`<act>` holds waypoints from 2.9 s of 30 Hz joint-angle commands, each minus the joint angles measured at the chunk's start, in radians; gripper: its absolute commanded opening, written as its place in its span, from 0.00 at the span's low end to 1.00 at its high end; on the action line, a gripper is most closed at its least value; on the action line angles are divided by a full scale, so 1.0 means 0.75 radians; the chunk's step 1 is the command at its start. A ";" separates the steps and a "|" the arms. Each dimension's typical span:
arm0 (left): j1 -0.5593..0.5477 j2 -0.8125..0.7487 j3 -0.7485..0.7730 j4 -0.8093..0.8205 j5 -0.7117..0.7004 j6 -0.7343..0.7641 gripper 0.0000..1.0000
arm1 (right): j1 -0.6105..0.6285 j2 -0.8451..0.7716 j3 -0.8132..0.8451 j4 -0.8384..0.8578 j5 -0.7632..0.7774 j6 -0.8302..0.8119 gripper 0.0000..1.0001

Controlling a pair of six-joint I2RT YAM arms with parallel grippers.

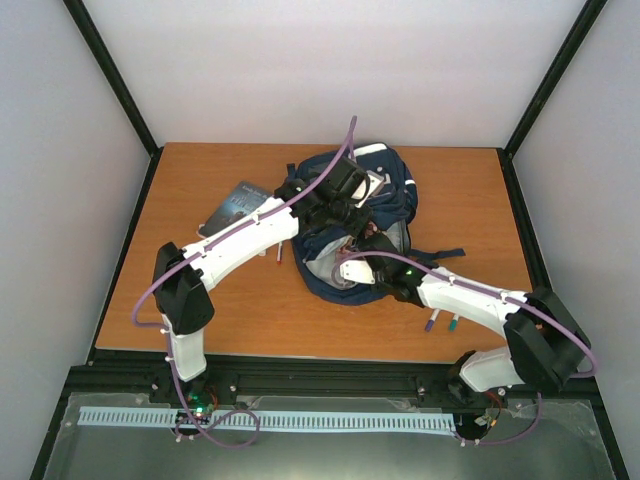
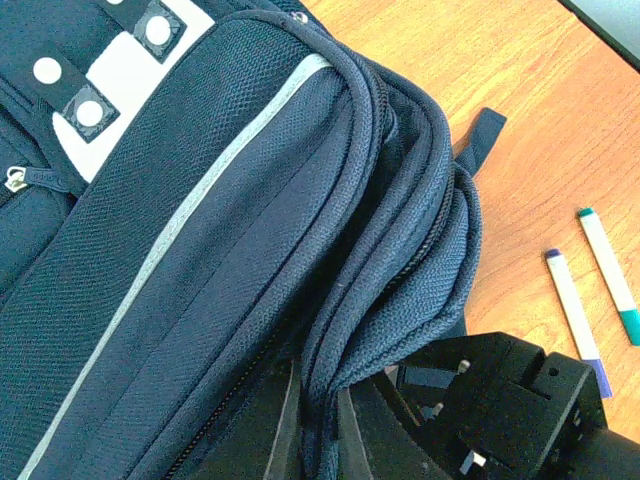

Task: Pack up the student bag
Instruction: Place the book in the student bag, then move the student bag to the center of the board.

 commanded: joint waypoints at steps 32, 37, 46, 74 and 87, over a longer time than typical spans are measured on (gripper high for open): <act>0.013 -0.089 0.079 -0.015 0.084 0.022 0.01 | -0.243 0.293 0.000 0.712 0.080 -0.032 0.38; 0.013 -0.081 0.067 -0.028 0.033 0.035 0.01 | -0.250 0.125 -0.042 0.429 -0.113 0.021 0.41; 0.014 -0.056 0.075 -0.071 0.128 0.060 0.15 | -0.246 -0.389 0.018 -0.435 -0.555 0.209 0.47; 0.437 -0.346 -0.359 0.167 -0.229 -0.309 1.00 | -0.874 -0.285 0.295 -0.186 -1.245 1.177 1.00; 0.728 0.264 -0.020 0.062 -0.238 -0.434 0.77 | -0.905 -0.404 0.175 -0.182 -1.226 1.038 0.99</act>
